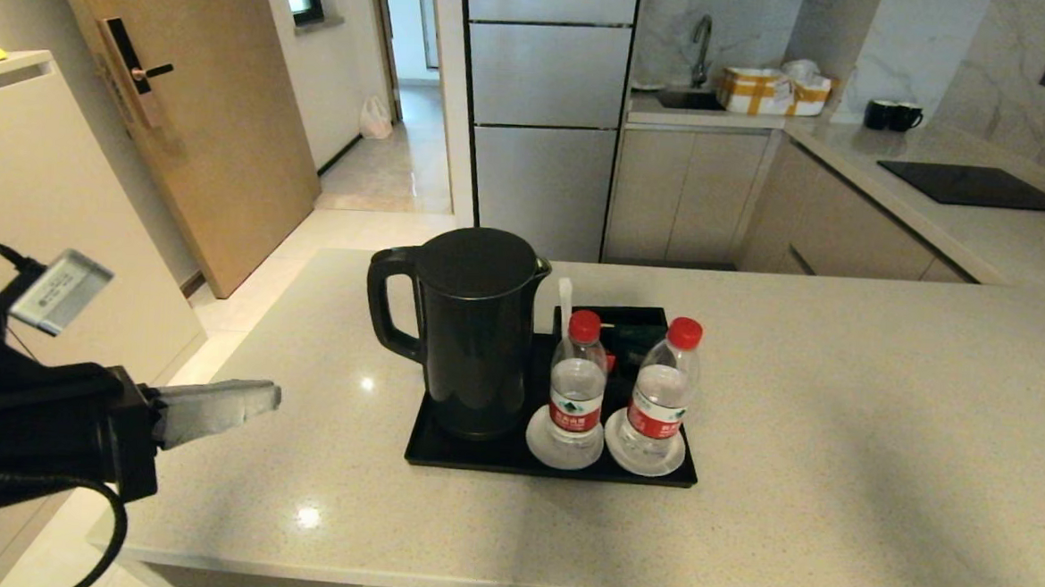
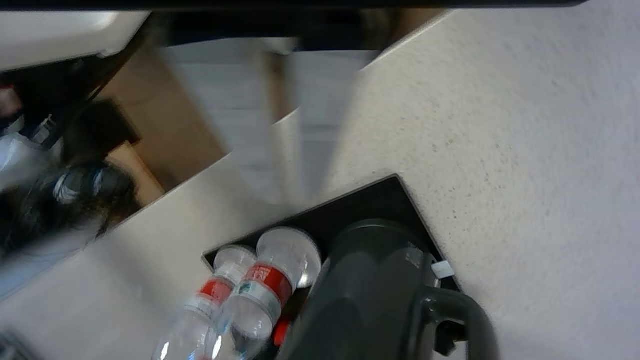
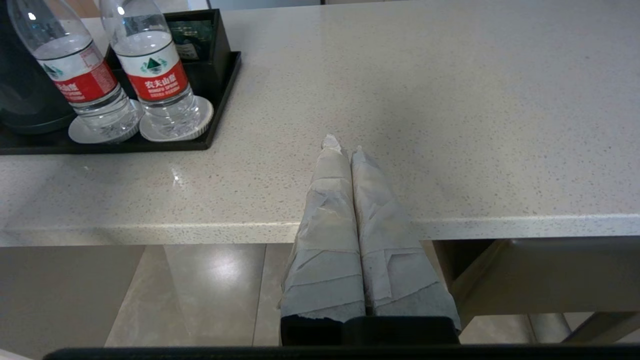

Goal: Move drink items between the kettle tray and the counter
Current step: Pick up the bottled water

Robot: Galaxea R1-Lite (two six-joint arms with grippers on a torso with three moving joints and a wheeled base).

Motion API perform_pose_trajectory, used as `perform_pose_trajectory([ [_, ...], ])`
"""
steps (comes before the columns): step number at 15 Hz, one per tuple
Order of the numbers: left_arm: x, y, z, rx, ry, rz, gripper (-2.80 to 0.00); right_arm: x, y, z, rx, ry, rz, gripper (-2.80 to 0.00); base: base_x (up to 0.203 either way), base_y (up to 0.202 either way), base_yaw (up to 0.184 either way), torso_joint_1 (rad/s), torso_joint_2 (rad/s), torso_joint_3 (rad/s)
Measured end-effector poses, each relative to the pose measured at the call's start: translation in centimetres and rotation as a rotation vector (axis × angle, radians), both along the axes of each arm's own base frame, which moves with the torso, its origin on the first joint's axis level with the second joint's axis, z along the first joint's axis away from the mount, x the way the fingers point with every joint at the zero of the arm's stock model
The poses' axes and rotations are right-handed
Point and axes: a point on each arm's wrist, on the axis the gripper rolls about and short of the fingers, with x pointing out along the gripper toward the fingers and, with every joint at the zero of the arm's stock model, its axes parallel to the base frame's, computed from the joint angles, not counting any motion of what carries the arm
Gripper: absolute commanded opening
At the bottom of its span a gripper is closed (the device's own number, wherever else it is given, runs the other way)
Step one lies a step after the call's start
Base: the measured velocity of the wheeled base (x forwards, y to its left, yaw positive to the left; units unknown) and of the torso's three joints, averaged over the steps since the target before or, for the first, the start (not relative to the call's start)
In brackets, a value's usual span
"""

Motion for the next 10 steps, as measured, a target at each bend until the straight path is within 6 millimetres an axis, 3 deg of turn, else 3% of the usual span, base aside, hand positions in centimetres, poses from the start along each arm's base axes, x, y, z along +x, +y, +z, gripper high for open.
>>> perform_pose_trajectory([
  [6, 1.9, -1.9, -0.8, 0.023, -0.05, -0.117, 0.0, 0.0, 0.0, 0.0, 0.0, 0.001, -0.001, -2.8, 0.0, 0.0, 0.0, 0.0, 0.0, 0.0],
  [10, 2.9, -4.8, -1.2, -0.007, -0.086, -0.243, 0.0, 0.0, 0.0, 0.0, 0.0, 0.0, -0.001, -2.8, 0.0, 0.0, 0.0, 0.0, 0.0, 0.0],
])
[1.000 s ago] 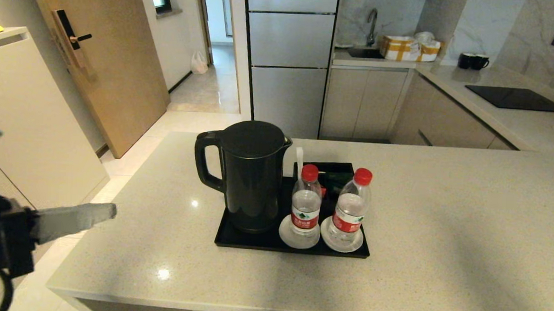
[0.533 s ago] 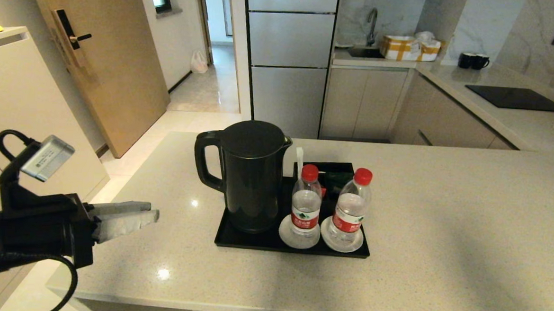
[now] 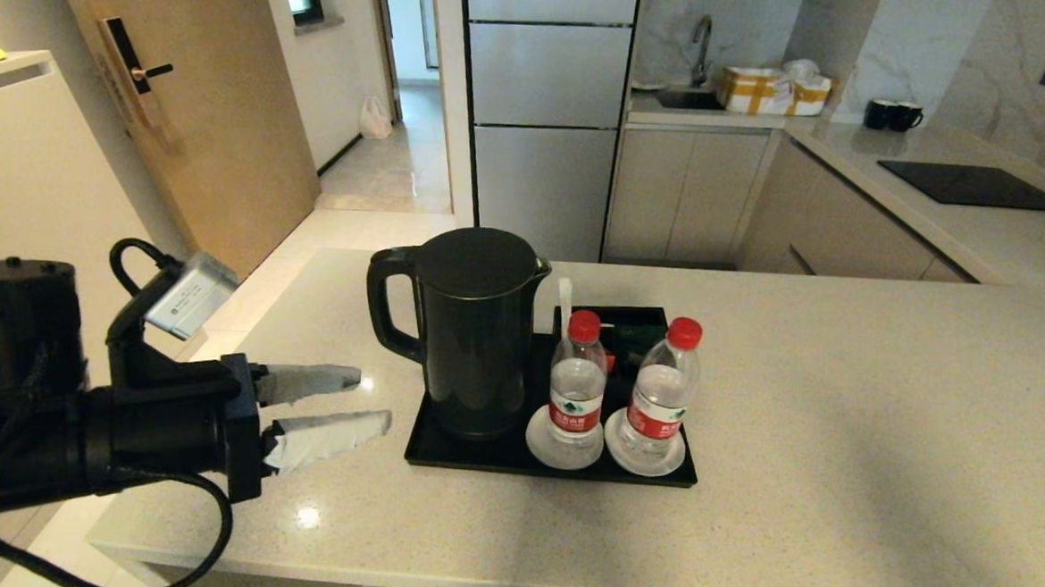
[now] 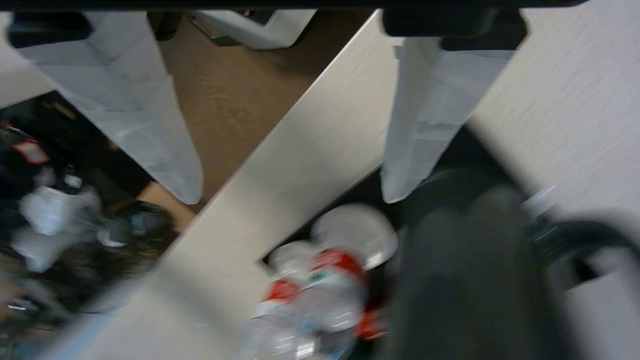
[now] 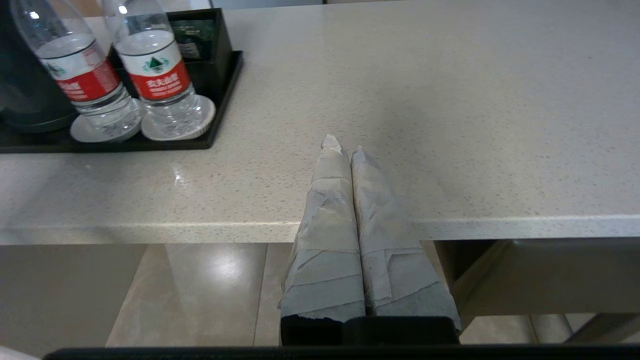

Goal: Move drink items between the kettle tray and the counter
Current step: Pick up the bottled water

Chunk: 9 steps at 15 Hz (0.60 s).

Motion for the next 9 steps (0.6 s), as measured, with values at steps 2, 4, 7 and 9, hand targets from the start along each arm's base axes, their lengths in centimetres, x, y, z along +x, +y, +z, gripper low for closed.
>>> perform_pose_trajectory([
  [2, 0.6, -1.0, -0.2, -0.012, -0.024, -0.036, 0.0, 0.0, 0.0, 0.0, 0.0, 0.0, 0.0, -2.8, 0.0, 0.0, 0.0, 0.0, 0.0, 0.0],
  [4, 1.8, -1.9, -0.8, -0.013, -0.036, -0.056, 0.0, 0.0, 0.0, 0.0, 0.0, -0.001, 0.0, -2.8, 0.0, 0.0, 0.0, 0.0, 0.0, 0.0],
  [7, 4.8, -3.8, -1.9, -0.017, -0.072, -0.076, 0.0, 0.0, 0.0, 0.0, 0.0, 0.0, 0.0, -2.8, 0.0, 0.0, 0.0, 0.0, 0.0, 0.0],
  [9, 6.6, -6.5, -2.9, -0.003, -0.077, -0.081, 0.0, 0.0, 0.0, 0.0, 0.0, 0.0, 0.0, -2.8, 0.0, 0.0, 0.0, 0.0, 0.0, 0.0],
])
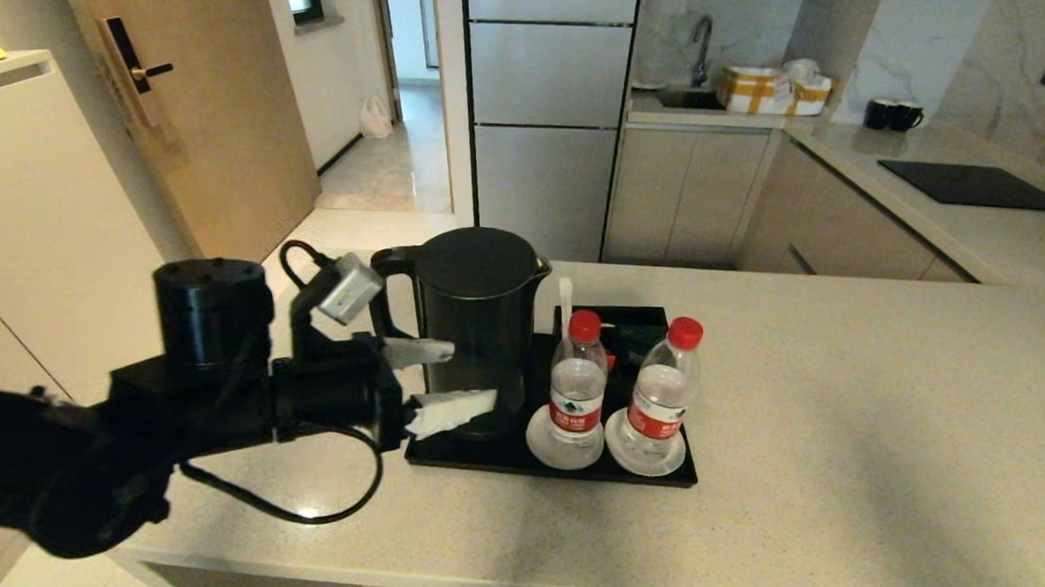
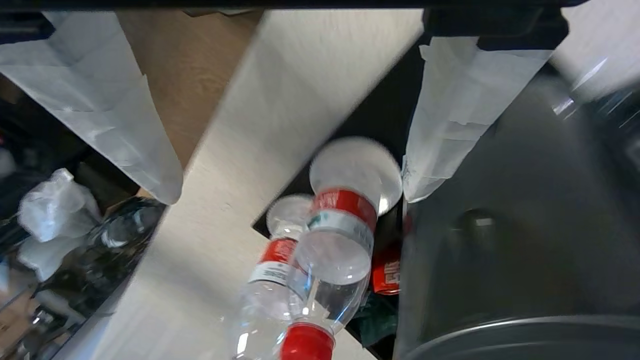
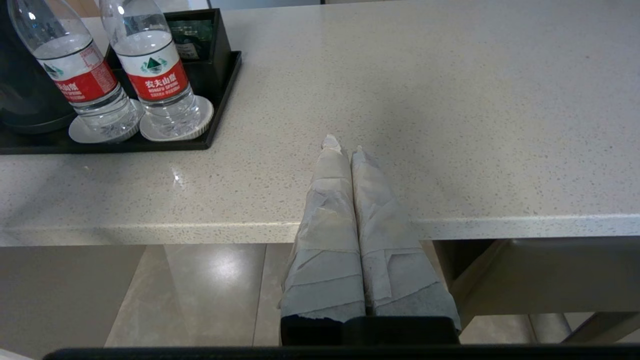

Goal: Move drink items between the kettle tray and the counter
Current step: Pick up the bottled water

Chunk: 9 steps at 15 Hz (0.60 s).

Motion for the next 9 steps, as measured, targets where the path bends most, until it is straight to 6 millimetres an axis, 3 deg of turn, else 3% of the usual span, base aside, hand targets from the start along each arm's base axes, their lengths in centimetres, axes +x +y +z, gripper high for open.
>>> perform_pose_trajectory([
  [3, 1.4, -4.5, -1.4, 0.031, -0.002, 0.002, 0.0, 0.0, 0.0, 0.0, 0.0, 0.001, 0.0, -2.8, 0.0, 0.0, 0.0, 0.0, 0.0, 0.0],
  [5, 2.0, -6.5, -2.1, 0.035, 0.001, -0.032, 0.0, 0.0, 0.0, 0.0, 0.0, 0.001, 0.0, -2.8, 0.0, 0.0, 0.0, 0.0, 0.0, 0.0],
  [9, 2.9, -9.0, -3.8, 0.048, 0.017, -0.069, 0.0, 0.0, 0.0, 0.0, 0.0, 0.001, 0.001, -2.8, 0.0, 0.0, 0.0, 0.0, 0.0, 0.0],
])
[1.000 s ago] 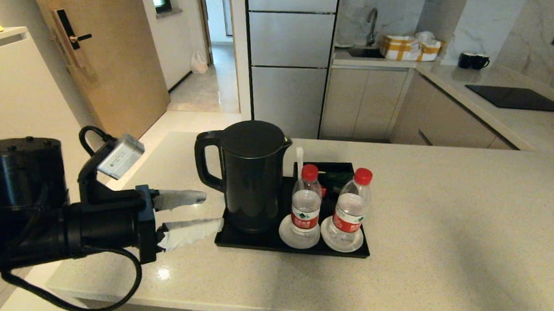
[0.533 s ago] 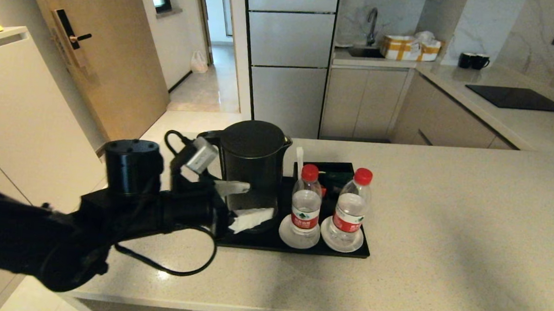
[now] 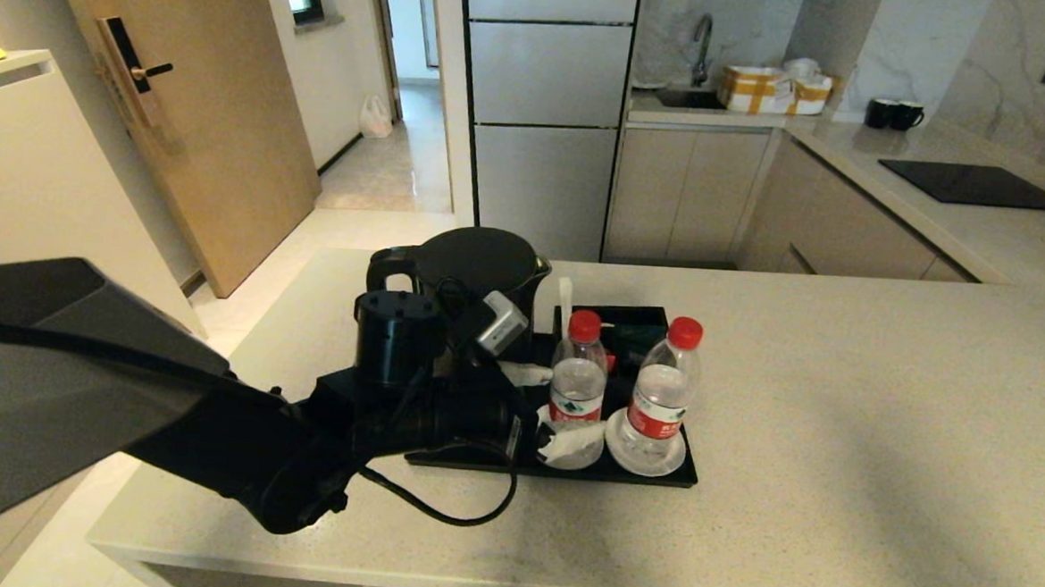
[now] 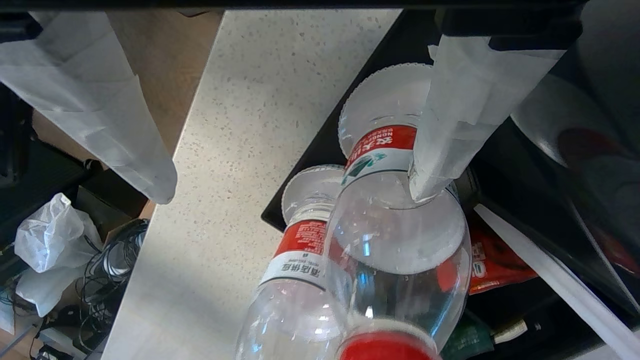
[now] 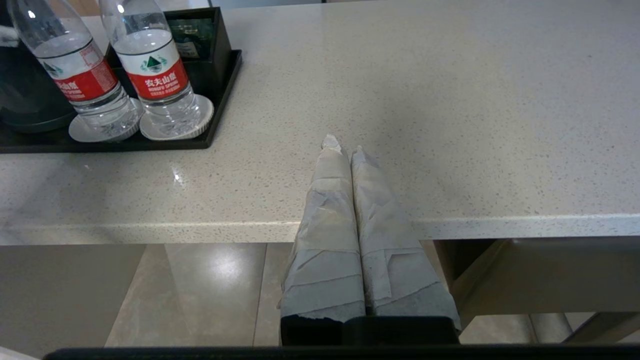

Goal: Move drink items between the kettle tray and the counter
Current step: Pick up the bottled water

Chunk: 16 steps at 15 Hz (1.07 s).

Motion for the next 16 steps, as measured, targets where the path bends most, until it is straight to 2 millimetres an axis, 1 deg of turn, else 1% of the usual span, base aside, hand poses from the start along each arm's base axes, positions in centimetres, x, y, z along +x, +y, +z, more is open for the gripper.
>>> perform_pose_trajectory([
  [2, 0.2, -0.5, -1.1, 0.008, 0.003, -0.007, 0.0, 0.0, 0.0, 0.0, 0.0, -0.001, 0.0, -2.8, 0.0, 0.0, 0.0, 0.0, 0.0, 0.0],
  [6, 0.8, -1.0, -2.9, 0.017, 0.003, 0.019, 0.0, 0.0, 0.0, 0.0, 0.0, -0.002, 0.0, -2.8, 0.0, 0.0, 0.0, 0.0, 0.0, 0.0],
  [9, 1.1, -1.2, -3.4, 0.017, 0.002, 0.022, 0.0, 0.0, 0.0, 0.0, 0.0, -0.001, 0.0, -2.8, 0.0, 0.0, 0.0, 0.0, 0.0, 0.0],
  [14, 2.0, -1.2, -3.8, 0.02, -0.006, 0.061, 0.0, 0.0, 0.0, 0.0, 0.0, 0.0, 0.0, -2.8, 0.0, 0.0, 0.0, 0.0, 0.0, 0.0],
  [16, 2.6, -1.5, -4.4, 0.032, -0.01, 0.087, 0.0, 0.0, 0.0, 0.0, 0.0, 0.0, 0.0, -2.8, 0.0, 0.0, 0.0, 0.0, 0.0, 0.0],
])
